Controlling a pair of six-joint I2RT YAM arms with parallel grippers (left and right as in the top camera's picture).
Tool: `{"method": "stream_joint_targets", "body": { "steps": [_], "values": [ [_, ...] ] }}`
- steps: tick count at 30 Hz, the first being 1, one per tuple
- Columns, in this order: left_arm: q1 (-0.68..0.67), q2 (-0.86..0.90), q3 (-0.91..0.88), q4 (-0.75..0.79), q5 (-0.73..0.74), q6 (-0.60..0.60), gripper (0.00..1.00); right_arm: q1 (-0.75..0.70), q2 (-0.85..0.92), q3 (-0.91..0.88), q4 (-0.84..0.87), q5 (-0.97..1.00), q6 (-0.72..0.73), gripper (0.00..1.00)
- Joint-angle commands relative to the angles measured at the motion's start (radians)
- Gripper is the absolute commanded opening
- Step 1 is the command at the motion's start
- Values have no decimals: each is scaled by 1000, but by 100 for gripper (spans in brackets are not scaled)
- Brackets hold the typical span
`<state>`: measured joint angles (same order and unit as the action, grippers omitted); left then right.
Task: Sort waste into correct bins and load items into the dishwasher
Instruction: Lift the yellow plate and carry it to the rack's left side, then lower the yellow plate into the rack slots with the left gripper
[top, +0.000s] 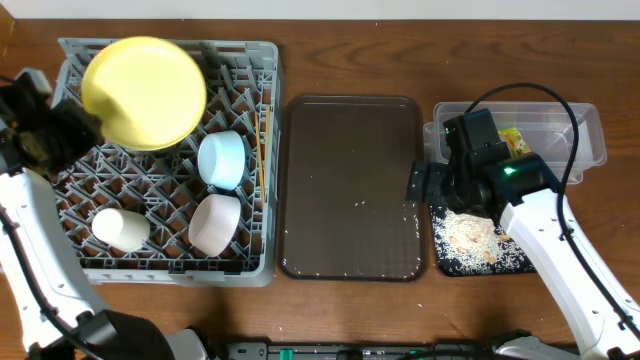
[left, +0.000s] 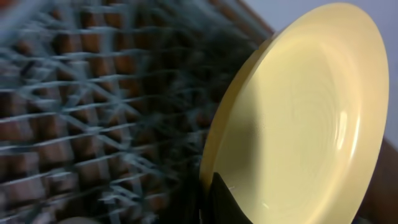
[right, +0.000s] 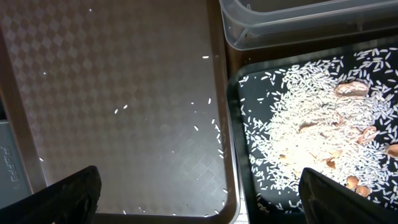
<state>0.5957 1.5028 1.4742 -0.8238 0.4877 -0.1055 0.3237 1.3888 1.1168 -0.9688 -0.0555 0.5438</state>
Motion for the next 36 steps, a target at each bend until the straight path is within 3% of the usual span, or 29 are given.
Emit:
{"method": "stream_joint_targets", "body": {
  "steps": [1, 10, 17, 26, 36],
  "values": [
    [19, 14, -2, -2, -110, 111, 7, 5, -3, 0, -4, 6, -10, 99],
    [15, 18, -20, 21, -359, 154, 8, 5, -3, 0, -7, 6, -10, 99],
    [-35, 29, -74, 29, -443, 153, 7, 5, -3, 0, -10, 6, -10, 99],
    [-299, 29, -99, 48, -997, 116, 7, 5, -3, 0, -11, 6, -10, 99],
    [-549, 29, -99, 92, -1376, 137, 7, 5, -3, 0, -11, 6, -10, 99]
  ]
}}
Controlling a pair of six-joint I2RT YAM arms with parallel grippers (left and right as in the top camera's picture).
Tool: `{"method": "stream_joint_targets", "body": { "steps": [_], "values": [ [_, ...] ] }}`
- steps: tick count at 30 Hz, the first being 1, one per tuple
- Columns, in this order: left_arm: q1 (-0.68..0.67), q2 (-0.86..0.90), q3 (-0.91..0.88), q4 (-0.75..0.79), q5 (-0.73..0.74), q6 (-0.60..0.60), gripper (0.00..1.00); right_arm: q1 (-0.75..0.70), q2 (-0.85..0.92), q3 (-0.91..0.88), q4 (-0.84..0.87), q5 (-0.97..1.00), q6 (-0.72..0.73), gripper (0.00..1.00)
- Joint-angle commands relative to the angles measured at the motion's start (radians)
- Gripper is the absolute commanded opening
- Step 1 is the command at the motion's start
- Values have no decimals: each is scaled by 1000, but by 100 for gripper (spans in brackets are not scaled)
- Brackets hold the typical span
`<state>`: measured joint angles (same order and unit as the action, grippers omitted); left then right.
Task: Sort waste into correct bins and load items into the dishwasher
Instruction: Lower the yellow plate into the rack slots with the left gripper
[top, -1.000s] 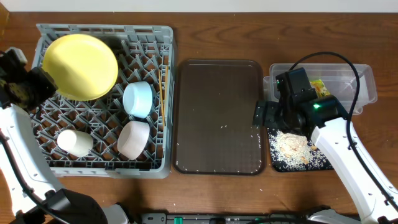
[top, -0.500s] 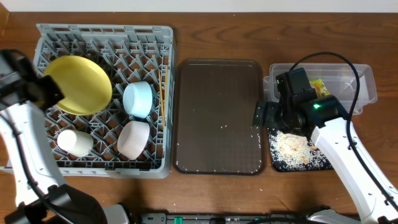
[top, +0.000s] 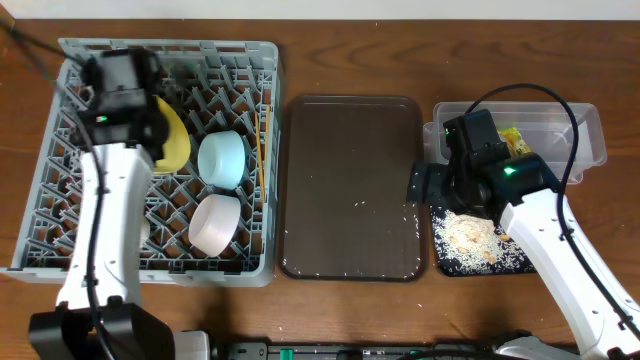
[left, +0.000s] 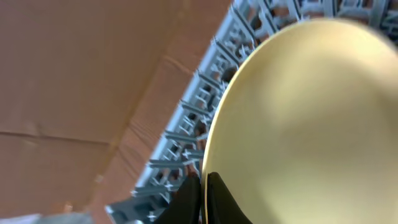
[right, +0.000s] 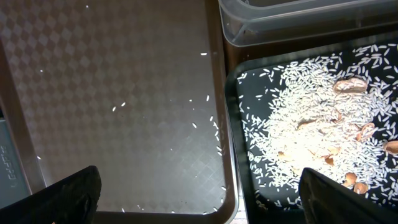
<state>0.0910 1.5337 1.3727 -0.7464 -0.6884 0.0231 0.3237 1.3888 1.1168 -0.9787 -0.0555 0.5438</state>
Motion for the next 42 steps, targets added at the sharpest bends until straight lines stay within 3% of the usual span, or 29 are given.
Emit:
{"method": "stream_joint_targets", "body": {
  "steps": [1, 11, 14, 15, 16, 17, 20, 21, 26, 27, 30, 37, 42],
  "values": [
    [-53, -2, 3, 22, -204, 26, 7, 5, -3, 0, -2, 6, -10, 99],
    [-64, -2, 3, 121, -203, 177, 7, 5, -3, 0, -1, 6, -10, 99],
    [-64, -2, 3, 102, -177, 157, 8, 5, -3, 0, -1, 5, -10, 99],
    [-63, -2, 3, 85, -175, 88, 8, 5, -3, 0, -2, 6, -10, 99],
    [-61, -5, 3, 67, -173, 18, 12, 5, -3, 0, -2, 6, -10, 99],
    [-50, -9, 3, 43, -143, -60, 31, 5, -3, 0, -2, 5, -10, 99],
    [23, -31, 4, -19, 118, -195, 64, 5, -3, 0, -9, 6, -10, 99],
    [59, -40, 4, -34, 220, -237, 67, 5, -3, 0, -11, 6, -10, 99],
    [332, -91, 4, -53, 799, -393, 68, 5, -3, 0, -19, 6, -10, 99],
    [444, -96, 4, -53, 1010, -414, 68, 5, -3, 0, -14, 6, -10, 99],
    [602, -80, 3, -76, 1255, -414, 69, 5, -3, 0, -7, 6, -10, 99],
    [776, 48, -15, -148, 1442, -344, 64, 5, -3, 0, 4, 6, -10, 99],
    [777, 134, -15, -200, 1400, -327, 58, 5, -3, 0, 2, 6, -10, 99]
  ]
}}
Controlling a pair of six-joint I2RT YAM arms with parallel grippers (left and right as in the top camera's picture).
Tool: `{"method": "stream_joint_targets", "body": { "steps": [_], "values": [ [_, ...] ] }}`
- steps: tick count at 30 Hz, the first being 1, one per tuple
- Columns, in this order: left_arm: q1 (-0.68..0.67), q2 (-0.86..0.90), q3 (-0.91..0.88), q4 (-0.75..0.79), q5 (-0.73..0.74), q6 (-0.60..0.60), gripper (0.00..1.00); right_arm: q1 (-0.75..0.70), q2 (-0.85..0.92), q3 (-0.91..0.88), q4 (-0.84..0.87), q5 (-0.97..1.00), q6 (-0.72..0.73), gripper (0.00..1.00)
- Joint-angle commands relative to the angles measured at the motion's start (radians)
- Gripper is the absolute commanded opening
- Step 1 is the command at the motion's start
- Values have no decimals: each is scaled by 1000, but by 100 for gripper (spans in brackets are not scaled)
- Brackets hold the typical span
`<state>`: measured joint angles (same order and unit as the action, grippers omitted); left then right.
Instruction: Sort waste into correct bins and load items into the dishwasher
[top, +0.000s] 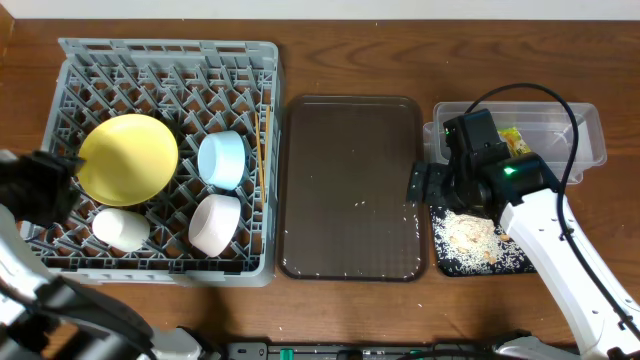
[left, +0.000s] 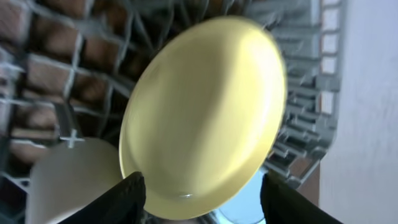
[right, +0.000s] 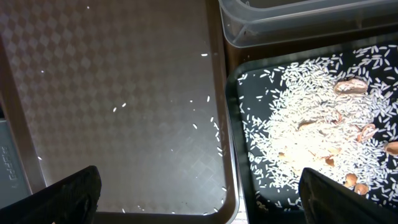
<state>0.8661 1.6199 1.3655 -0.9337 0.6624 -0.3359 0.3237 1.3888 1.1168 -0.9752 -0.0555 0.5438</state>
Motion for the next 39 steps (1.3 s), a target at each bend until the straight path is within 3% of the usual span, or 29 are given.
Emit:
{"method": "stream_joint_targets", "body": {
  "steps": [1, 12, 18, 23, 28, 32, 35, 38, 39],
  "values": [
    [2, 59, -8, -11, 27, 31, 58, 5, -3, 0, -1, 6, -10, 99],
    [13, 48, -7, 18, -60, 81, 57, 5, -3, 0, 0, 6, -10, 99],
    [33, 58, -9, 24, -245, 80, 57, 5, -3, 0, 1, 6, -10, 99],
    [16, 120, -21, 84, -208, 107, 54, 5, -3, 0, 18, 6, -10, 99],
    [13, 179, -21, 109, -16, 197, 51, 5, -3, 0, 18, 6, -10, 99],
    [13, 204, -21, 105, -3, 237, 50, 5, -3, 0, 19, 5, -10, 99],
    [13, 209, -21, 109, 11, 250, 39, 5, -3, 0, 19, 6, -10, 99],
    [13, 209, -21, 138, 13, 250, 11, 5, -3, 0, 19, 5, -10, 99],
    [13, 209, -21, 146, 21, 254, 8, 5, -3, 0, 20, 6, -10, 99]
  ]
}}
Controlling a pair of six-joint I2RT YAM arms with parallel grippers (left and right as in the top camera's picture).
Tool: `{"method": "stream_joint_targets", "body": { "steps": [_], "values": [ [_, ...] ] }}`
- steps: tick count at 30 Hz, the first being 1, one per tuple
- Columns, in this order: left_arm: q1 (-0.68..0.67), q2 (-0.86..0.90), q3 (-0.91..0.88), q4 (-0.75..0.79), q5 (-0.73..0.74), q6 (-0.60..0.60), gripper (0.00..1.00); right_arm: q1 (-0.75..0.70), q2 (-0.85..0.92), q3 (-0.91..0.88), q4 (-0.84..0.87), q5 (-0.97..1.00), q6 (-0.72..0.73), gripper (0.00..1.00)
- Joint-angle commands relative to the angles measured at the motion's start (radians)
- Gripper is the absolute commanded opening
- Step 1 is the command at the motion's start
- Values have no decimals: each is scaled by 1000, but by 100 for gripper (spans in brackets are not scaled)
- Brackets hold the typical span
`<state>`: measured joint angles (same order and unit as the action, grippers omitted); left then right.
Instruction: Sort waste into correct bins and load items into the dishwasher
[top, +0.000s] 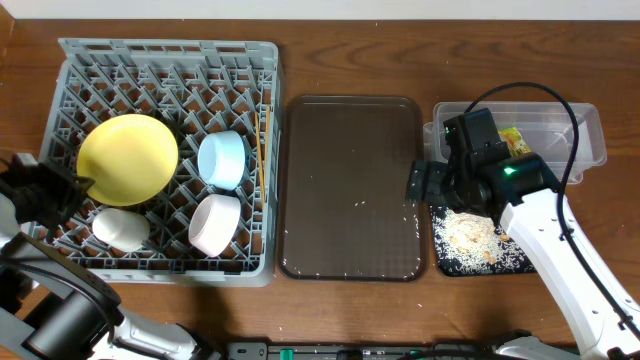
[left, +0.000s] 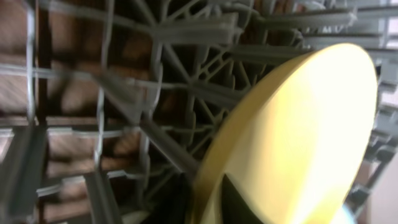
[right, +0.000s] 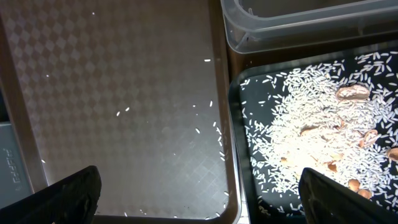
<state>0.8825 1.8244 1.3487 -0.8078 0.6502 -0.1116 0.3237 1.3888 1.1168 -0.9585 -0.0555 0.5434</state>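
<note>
The yellow plate (top: 128, 170) leans in the grey dish rack (top: 62, 48), left of the middle. My left gripper (top: 70, 190) is at the plate's left edge. In the left wrist view its two dark fingers sit close together on either side of the plate's rim (left: 208, 186), shut on it, with the plate (left: 298, 130) filling the right side. My right gripper (right: 208, 199) hangs open and holds nothing, above the right edge of the brown tray (right: 112, 93) and the black bin of rice and scraps (right: 311, 137).
The rack also holds a blue cup (top: 221, 159), two white cups (top: 120, 229) (top: 215, 223) and chopsticks (top: 263, 145) by its right wall. The brown tray (top: 350, 190) carries only scattered rice grains. A clear bin (top: 570, 125) with wrappers stands behind the black bin (top: 480, 245).
My left gripper was open, back from the plate's edge. Now it has moved in and is shut on the rim. The plate stays where it was, and the right arm has not moved.
My left gripper held the yellow plate above the rack's back left corner. Then it held it on edge lower in the rack. Then the plate leaned in the rack with the gripper open beside it. Now the gripper is shut on its rim again.
</note>
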Motion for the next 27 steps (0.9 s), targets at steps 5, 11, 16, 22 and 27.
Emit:
{"method": "stream_joint_targets", "body": {
  "steps": [5, 11, 16, 22, 27],
  "values": [
    [-3, 5, -5, 39, 110, 85, 8, 5, -3, 0, 2, 5, -10, 99],
    [5, 0, -4, 70, 324, 179, 7, 5, -3, 0, 3, 6, -10, 99],
    [3, -51, -3, 72, 386, 278, 8, 5, -3, 0, 5, 6, -10, 99],
    [2, -161, -3, 69, 200, 276, 7, 5, -3, 0, 5, 6, -10, 99],
    [-37, -237, -3, 46, -66, 209, 7, 5, -3, 0, 5, 6, -10, 99]
  ]
}}
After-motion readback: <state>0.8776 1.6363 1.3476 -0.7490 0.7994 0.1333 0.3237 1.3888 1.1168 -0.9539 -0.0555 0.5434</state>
